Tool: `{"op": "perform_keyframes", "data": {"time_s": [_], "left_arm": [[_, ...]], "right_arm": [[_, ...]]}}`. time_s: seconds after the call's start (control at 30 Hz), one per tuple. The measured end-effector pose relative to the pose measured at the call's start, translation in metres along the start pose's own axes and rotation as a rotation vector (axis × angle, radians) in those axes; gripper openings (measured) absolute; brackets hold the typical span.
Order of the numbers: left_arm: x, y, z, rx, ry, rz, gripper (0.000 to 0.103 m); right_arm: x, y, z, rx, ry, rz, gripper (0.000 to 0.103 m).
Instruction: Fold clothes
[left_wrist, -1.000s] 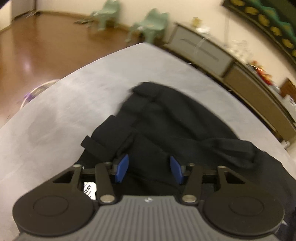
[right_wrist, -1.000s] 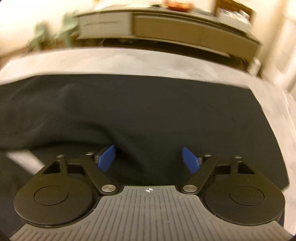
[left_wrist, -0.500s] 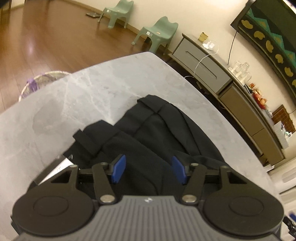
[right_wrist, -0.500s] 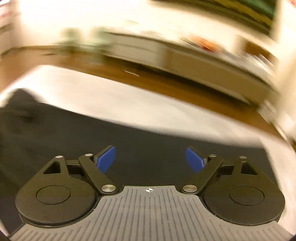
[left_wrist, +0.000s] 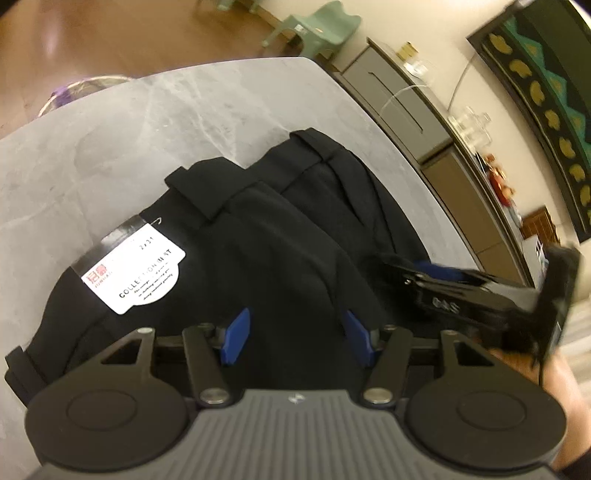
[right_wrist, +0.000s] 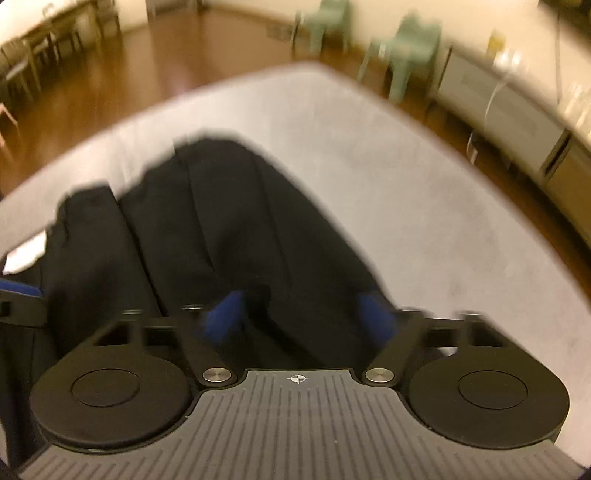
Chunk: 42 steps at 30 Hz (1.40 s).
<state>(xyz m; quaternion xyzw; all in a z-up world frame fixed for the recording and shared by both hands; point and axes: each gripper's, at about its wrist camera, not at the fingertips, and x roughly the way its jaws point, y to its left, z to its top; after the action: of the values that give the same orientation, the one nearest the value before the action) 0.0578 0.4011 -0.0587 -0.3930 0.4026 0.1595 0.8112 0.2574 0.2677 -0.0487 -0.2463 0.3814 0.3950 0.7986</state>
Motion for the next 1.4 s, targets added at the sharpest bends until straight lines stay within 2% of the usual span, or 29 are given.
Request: {"op": "perform_keyframes", "data": {"time_s": [0.03,0.07,0.17,0.23,0.37,0.4,0.43,0.47,0.5,0.53,0.6,0.7,0.9,1.0,1.13,1.2,1.3,1.37,1.4], "left_arm": [[0.0,0.0,-0.001,0.008,0.001,0.002,0.058],[0.001,0.001,-0.001,0.006,0.002,0.005,0.058],[0.002,0.004,-0.002,0.003,0.006,0.016,0.058],[0.003,0.006,-0.002,0.0,0.009,0.023,0.057],[0.006,0.01,-0.003,-0.004,0.015,0.037,0.057],[0.006,0.01,-0.003,-0.005,0.016,0.041,0.057],[0.007,0.011,-0.002,-0.004,0.016,0.045,0.057],[0.008,0.012,-0.001,-0.009,0.014,0.049,0.057],[0.007,0.014,0.0,-0.017,0.011,0.053,0.057],[0.007,0.016,0.002,-0.026,0.009,0.055,0.057],[0.007,0.02,0.003,-0.039,0.005,0.058,0.057],[0.007,0.016,0.003,-0.004,0.012,0.05,0.06],[0.003,-0.002,-0.001,0.089,-0.011,0.02,0.061],[-0.005,-0.009,-0.004,0.124,-0.054,0.012,0.062],[-0.024,-0.014,-0.025,0.15,-0.111,-0.024,0.066],[-0.033,-0.016,-0.039,0.173,-0.129,-0.046,0.07],[-0.045,-0.019,-0.061,0.203,-0.148,-0.073,0.071],[-0.05,-0.01,-0.074,0.203,-0.132,-0.068,0.071],[-0.053,-0.006,-0.077,0.202,-0.128,-0.061,0.071]], "right_arm": [[0.002,-0.002,0.005,-0.001,0.005,-0.013,0.002],[0.004,-0.003,0.009,-0.001,0.01,-0.027,0.001],[0.008,-0.01,0.024,0.004,0.01,-0.075,0.0],[0.0,-0.015,0.038,0.025,-0.057,-0.176,0.0],[0.003,-0.014,0.048,0.037,-0.109,-0.389,0.0],[0.002,-0.015,0.046,0.062,-0.123,-0.38,0.004],[-0.004,-0.019,0.041,0.1,-0.143,-0.335,0.017],[-0.013,-0.023,0.036,0.137,-0.163,-0.299,0.023],[-0.025,-0.028,0.029,0.176,-0.186,-0.276,0.045],[-0.039,-0.032,0.021,0.202,-0.209,-0.261,0.054],[-0.071,-0.039,-0.002,0.215,-0.251,-0.264,0.061],[-0.112,-0.059,-0.054,0.215,-0.233,-0.312,0.082],[-0.212,-0.112,-0.204,0.372,-0.159,-0.425,0.091],[-0.271,-0.141,-0.307,0.555,-0.123,-0.52,0.092],[-0.356,-0.162,-0.446,0.862,-0.137,-0.664,0.092],[-0.388,-0.164,-0.506,1.003,-0.149,-0.708,0.092],[-0.408,-0.156,-0.562,1.134,-0.164,-0.704,0.092],[-0.412,-0.154,-0.57,1.169,-0.189,-0.688,0.092],[-0.41,-0.152,-0.572,1.163,-0.205,-0.685,0.097]]}}
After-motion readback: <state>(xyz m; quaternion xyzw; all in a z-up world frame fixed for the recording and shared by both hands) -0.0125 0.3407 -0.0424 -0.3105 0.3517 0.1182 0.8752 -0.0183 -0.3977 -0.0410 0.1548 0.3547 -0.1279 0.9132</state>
